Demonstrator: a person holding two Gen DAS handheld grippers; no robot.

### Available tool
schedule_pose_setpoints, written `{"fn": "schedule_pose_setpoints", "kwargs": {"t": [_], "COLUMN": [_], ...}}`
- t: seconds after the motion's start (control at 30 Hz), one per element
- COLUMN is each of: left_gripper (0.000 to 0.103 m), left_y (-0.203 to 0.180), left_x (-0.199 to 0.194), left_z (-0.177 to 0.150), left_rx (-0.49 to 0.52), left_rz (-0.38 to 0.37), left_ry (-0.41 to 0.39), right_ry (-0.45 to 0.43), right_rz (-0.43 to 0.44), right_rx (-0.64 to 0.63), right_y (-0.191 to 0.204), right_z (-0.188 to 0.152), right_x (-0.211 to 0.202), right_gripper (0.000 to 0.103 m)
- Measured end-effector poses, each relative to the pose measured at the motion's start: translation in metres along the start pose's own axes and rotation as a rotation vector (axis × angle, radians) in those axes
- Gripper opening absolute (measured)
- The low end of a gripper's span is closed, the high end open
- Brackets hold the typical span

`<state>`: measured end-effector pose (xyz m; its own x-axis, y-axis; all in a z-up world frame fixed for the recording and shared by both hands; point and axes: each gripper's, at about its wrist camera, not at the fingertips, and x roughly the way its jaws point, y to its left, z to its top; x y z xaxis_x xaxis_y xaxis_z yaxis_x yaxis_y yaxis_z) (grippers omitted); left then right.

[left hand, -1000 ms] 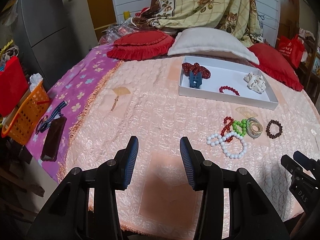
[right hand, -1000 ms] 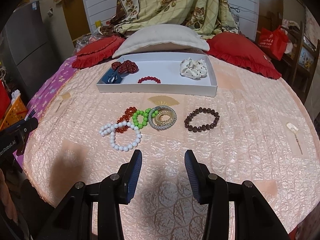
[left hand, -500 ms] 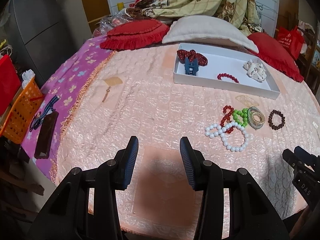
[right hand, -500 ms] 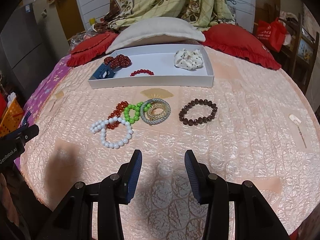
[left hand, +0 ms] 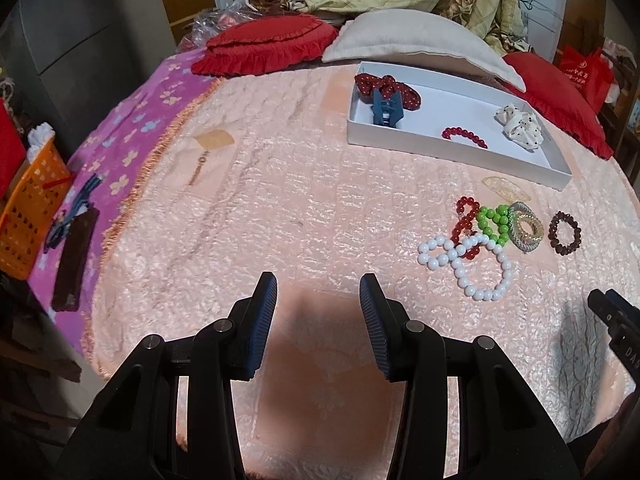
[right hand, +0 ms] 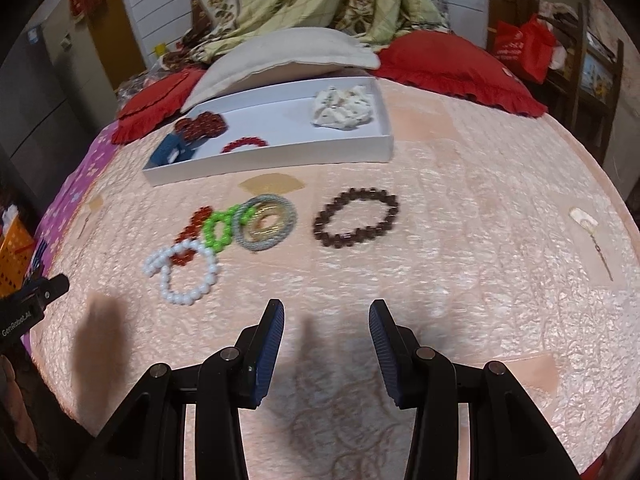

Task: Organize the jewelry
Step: 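Withdraw both tools and move toward the remaining bracelets, then grasp the white bead bracelet with the left tool while the right tool grasps the brown bracelet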

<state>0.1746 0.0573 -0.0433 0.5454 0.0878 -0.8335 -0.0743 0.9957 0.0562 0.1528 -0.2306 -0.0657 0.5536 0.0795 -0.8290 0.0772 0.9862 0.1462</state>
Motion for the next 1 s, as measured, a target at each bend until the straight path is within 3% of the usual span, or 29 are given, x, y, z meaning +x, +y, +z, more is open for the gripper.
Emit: {"fn": "schedule_pose_setpoints", "kwargs": {"t": [0.37,0.57,0.7,0.83,0.93,1.0], "left_gripper": [0.042,0.042,0.042,0.042,0.037,0.026], "left_y": [-0.022,-0.051,-0.078,-0.089,-0.09,-0.088], "left_x": [0.029,0.035,0.044,0.061,0.069,0.07], "left_z": [0.014,0.016,0.023,0.025,0.025,0.026], "left_rx": [0.081,0.187,0.321,0.368,0.359,0.348], "left_rz": [-0.191,-0.309,-0.354,-0.384,-0.413,-0.434], "left_ry": [0.044,0.04,0.03,0.067,0.094,0.105], "right_ry": [-0.001,0.001,0.013,0.002,-0.004,0.006], "right_rz": [-0.015,0.006,0.027,0.02,0.001,0.0], "right_rx": [0.061,0.063,0.058,0.05,0.04,0.04], "right_y": [-0.034,-0.039,-0.038,-0.037,-0.038,-0.04], "right_z": [0.016,0.019,0.023,0.03,0.039,0.047], "right_x": [0.018,0.027,0.036,0.041,0.047,0.056], "right_gripper": [0.042,0.042,0.042,0.042,0.042,0.042]}}
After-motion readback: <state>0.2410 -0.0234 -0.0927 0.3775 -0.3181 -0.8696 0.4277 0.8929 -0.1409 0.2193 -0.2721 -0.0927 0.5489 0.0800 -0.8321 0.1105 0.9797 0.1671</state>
